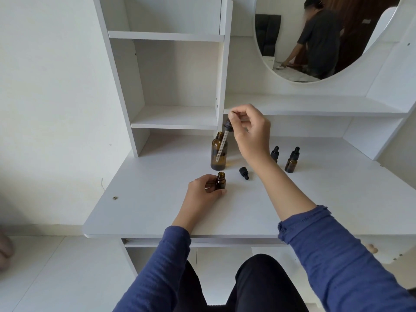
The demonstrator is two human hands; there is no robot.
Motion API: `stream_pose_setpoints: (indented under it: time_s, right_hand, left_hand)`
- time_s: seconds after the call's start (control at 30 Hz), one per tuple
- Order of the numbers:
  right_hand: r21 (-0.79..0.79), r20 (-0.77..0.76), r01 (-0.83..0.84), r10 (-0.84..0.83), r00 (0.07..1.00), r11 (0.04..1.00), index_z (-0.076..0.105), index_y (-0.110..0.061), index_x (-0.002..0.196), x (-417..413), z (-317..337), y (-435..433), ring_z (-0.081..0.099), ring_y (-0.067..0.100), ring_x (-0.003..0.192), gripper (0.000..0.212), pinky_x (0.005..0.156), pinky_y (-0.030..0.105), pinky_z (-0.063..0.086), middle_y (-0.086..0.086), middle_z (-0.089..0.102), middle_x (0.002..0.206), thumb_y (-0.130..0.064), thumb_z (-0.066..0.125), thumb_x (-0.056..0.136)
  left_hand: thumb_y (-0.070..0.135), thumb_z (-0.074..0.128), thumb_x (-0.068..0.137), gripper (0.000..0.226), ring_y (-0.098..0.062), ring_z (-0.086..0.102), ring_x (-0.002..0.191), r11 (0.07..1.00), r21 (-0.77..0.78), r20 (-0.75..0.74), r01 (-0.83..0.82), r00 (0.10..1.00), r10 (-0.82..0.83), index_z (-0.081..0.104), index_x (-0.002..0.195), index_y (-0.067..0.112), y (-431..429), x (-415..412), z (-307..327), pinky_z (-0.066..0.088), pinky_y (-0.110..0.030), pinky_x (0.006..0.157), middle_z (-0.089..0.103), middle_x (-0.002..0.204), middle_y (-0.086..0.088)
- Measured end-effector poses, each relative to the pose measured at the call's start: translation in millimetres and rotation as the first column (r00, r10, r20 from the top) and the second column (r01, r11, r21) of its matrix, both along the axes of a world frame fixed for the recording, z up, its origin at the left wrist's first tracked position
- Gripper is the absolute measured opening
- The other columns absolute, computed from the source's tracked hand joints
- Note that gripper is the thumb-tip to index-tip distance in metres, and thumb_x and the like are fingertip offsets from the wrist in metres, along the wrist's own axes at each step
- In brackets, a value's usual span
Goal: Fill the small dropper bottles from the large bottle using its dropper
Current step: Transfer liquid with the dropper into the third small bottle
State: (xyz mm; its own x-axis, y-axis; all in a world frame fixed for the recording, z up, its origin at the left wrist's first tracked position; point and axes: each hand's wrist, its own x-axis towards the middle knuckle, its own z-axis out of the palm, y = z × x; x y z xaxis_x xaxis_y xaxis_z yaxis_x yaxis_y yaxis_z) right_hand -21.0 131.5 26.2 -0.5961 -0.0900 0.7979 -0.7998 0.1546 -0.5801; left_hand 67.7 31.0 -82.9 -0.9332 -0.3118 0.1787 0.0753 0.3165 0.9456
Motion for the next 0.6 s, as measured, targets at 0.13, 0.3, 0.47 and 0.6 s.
stream_pose_setpoints:
  time_s: [0.13, 0.3, 0.47, 0.6]
  right_hand:
    - [-0.099, -0.056, 0.070, -0.076, 0.996, 0.993, 0.064, -0.002, 0.090, -8, 12, -5, 0.058, 0.008, 0.079, 0.010, 0.072, 0.017, 0.051, 0.011, 0.066, 0.086, -0.006, 0.055, 0.088]
    - [-0.163, -0.109, 0.145, -0.164, 0.980, 0.976, 0.063, 0.000, 0.092, -22, 22, -11, 0.059, 0.012, 0.080, 0.013, 0.074, 0.023, 0.053, 0.012, 0.066, 0.087, -0.009, 0.054, 0.089]
    - [-0.135, -0.129, 0.155, -0.172, 0.977, 0.979, 0.063, 0.001, 0.092, -30, 23, -11, 0.057, 0.009, 0.080, 0.013, 0.074, 0.020, 0.051, 0.013, 0.065, 0.087, -0.007, 0.053, 0.089]
    - [-0.111, -0.125, 0.146, -0.159, 0.979, 0.983, 0.062, 0.001, 0.093, -34, 20, -12, 0.057, 0.007, 0.080, 0.013, 0.075, 0.020, 0.051, 0.013, 0.065, 0.088, -0.006, 0.053, 0.089]
  left_hand:
    - [0.006, 0.073, 0.076, 0.027, -0.009, 0.064, 0.085, 1.000, 0.022, 0.013, 0.005, 1.000, -0.006, 0.065, 0.102, 0.011, 1, 0, 0, 0.047, -0.002, 0.071, 0.067, 0.092, 0.002]
    - [0.007, 0.073, 0.076, 0.028, -0.010, 0.065, 0.088, 0.999, 0.039, 0.019, 0.001, 1.000, -0.002, 0.065, 0.103, 0.012, -1, -1, -1, 0.047, -0.002, 0.072, 0.067, 0.095, 0.001]
    - [0.006, 0.073, 0.076, 0.028, -0.003, 0.063, 0.083, 0.999, 0.046, 0.017, 0.015, 1.000, -0.016, 0.065, 0.102, 0.013, -1, -1, 1, 0.047, -0.001, 0.071, 0.066, 0.094, 0.003]
    - [0.007, 0.073, 0.076, 0.028, -0.001, 0.063, 0.083, 0.998, 0.058, 0.026, 0.019, 0.999, -0.021, 0.065, 0.102, 0.014, -1, -1, 1, 0.047, -0.001, 0.070, 0.066, 0.094, 0.003]
